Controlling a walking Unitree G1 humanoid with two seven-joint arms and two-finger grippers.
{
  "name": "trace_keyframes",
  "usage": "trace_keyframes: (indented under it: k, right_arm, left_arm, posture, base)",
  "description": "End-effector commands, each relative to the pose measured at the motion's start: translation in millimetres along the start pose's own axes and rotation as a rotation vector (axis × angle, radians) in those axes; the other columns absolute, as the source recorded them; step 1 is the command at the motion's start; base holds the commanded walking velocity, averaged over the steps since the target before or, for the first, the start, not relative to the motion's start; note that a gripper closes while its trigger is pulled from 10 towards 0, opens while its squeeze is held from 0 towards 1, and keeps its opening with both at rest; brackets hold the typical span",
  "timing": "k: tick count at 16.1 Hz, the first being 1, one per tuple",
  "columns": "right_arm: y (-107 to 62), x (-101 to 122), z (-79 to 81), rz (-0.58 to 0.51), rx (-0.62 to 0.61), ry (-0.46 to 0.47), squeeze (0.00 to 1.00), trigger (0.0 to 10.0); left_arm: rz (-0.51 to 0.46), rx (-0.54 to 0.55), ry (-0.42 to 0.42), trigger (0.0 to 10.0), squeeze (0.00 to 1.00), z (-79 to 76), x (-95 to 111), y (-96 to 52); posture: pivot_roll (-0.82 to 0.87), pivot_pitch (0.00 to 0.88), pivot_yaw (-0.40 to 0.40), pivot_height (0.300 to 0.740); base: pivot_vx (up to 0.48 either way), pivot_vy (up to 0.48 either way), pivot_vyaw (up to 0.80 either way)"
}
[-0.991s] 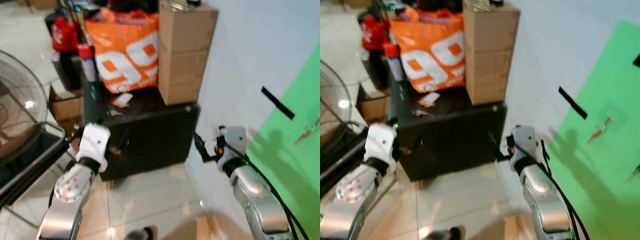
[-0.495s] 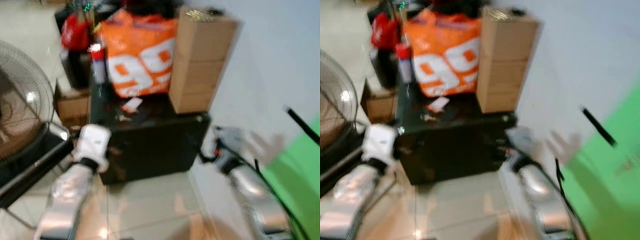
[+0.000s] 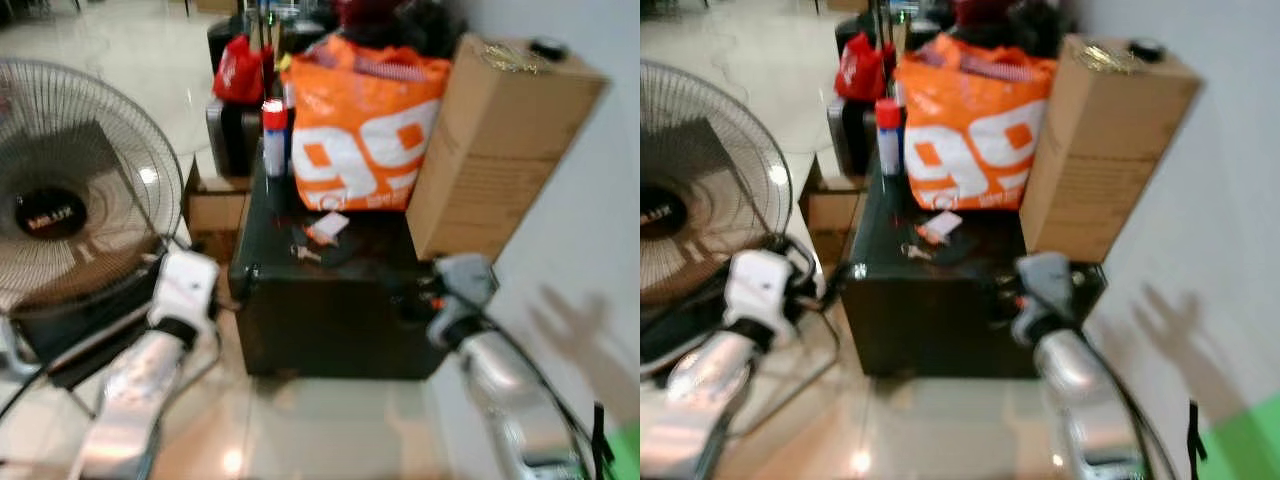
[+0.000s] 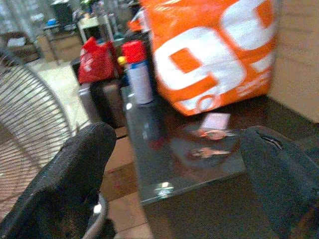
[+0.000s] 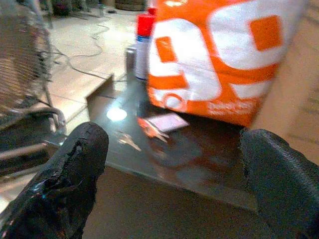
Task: Hang keys on a hook
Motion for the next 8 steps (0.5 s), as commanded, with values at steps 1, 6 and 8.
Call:
trace_keyframes:
  k: [1,6,8]
  right_arm:
    - [-3.2,-0.8,-12.7,0.007,-0.042,-0.023,1.0,10.0]
    - [-5.4,-3.4,-17.6,0.015,-0.077,-0.01,1.0,10.0]
    - [-6.4,-3.8,-17.7,0.017,-0.082,-0.007,1.0,10.0]
  left_arm:
    - [-0.027,-0.012,0.004,10.0,0.04,-5.5,6.2,2.6]
    - [-0.028,-0.007,0.009,10.0,0.04,-1.7,6.8,3.8]
    - [-0.026,-0.012,0.007,10.0,0.04,-3.2,6.5,4.4]
  posture:
    - [0.03,0.0,-0.051,0.74]
    - [0.02,0.0,-0.037,0.74]
    - [0.02,0.0,-0.034,0.74]
  base:
    - [0.289,0.0,0.0]
    - [0.292,0.0,0.0]
    - [0.294,0.0,0.0]
Point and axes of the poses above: a point about 5 cm out from each wrist's last joint towards the gripper, its own y axis pointing out of the wrist towards the gripper, its own x axis along the axis of the wrist's last joint, z = x × y, the point moved 1 cm from there along y, pointing out of the wrist towards the gripper, and after that the axes turned 3 degrees about -y, right-handed, at the moved point
